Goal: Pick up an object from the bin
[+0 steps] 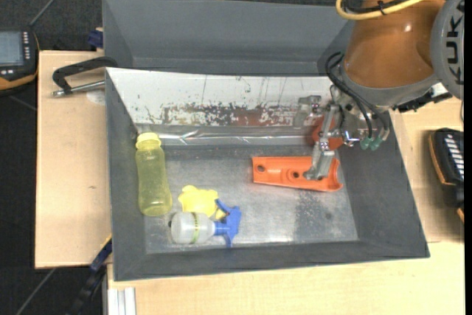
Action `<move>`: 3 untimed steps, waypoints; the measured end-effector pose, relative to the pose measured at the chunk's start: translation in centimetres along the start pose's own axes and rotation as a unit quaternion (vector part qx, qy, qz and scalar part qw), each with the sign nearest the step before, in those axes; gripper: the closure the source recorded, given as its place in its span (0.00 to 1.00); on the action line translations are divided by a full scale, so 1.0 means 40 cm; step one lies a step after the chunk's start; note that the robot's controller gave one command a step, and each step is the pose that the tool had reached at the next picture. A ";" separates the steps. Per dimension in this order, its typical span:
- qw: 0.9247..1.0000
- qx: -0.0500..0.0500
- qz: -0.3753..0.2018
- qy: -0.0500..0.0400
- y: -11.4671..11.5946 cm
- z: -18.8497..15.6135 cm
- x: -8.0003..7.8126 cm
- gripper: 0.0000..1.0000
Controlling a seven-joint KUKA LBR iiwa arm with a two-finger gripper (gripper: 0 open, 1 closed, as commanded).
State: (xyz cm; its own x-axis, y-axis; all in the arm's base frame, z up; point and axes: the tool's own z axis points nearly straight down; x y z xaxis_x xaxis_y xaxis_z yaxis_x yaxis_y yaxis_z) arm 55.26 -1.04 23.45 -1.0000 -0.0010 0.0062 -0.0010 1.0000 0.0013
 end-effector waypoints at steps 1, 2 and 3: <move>1.000 0.000 0.000 -0.005 0.000 -0.012 -0.003 0.00; 0.999 0.000 -0.032 -0.006 -0.022 0.093 0.003 0.00; 1.000 -0.001 -0.006 -0.003 -0.039 0.177 -0.004 0.00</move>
Offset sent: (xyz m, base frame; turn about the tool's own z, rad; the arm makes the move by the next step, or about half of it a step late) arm -0.0092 -0.0235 -0.1091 -0.1618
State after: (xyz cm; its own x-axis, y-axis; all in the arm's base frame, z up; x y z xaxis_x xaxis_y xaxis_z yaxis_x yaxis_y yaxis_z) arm 55.38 -2.58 16.35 -0.9999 -0.0138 0.0002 -0.0138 0.9999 0.0024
